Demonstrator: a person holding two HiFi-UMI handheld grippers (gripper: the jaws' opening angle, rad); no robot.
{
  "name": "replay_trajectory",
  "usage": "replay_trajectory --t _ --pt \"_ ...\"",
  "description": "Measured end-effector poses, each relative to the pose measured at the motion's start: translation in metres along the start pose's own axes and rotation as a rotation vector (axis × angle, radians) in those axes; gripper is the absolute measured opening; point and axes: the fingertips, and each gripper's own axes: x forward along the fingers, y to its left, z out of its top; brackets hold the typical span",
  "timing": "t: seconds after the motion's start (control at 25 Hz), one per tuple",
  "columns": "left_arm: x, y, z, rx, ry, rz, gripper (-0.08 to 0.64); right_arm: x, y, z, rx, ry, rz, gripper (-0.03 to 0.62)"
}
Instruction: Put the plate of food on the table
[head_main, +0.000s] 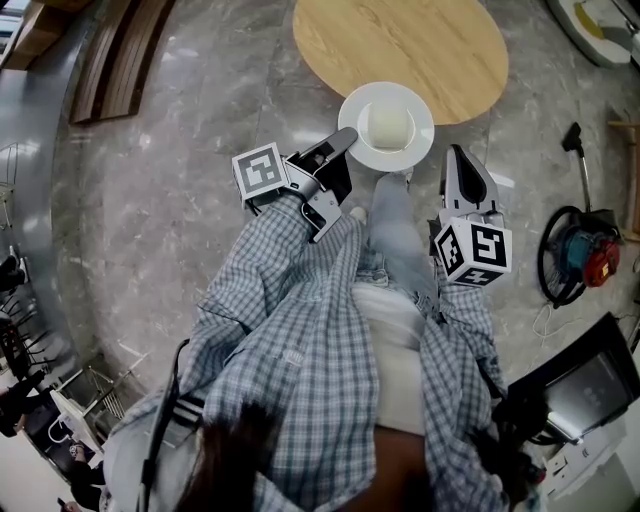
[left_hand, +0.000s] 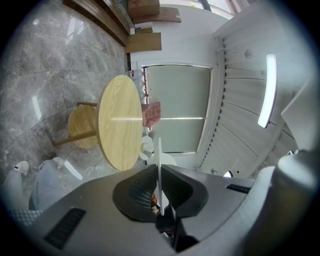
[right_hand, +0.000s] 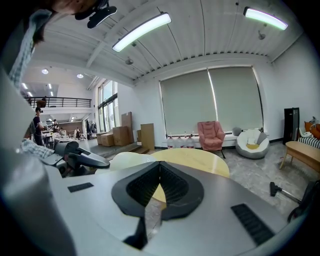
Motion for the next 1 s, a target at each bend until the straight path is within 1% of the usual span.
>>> replay_trajectory --t 0.28,0.68,1.0 --pt "0.004 -0.006 0.008 0.006 -0.018 -0.008 0.021 0.009 -0.005 0.008 -0.007 -0.006 0.01 0.008" --pt "0.024 -0.005 0.033 0.005 -0.038 -0.002 0.021 0.045 -0.009 0.021 -0.05 0.001 0.044 0.008" --pt "0.051 -0.007 0.056 0.007 -0.061 0.014 0.021 0.076 -0.033 0.036 -0.057 0.023 0.05 0.008"
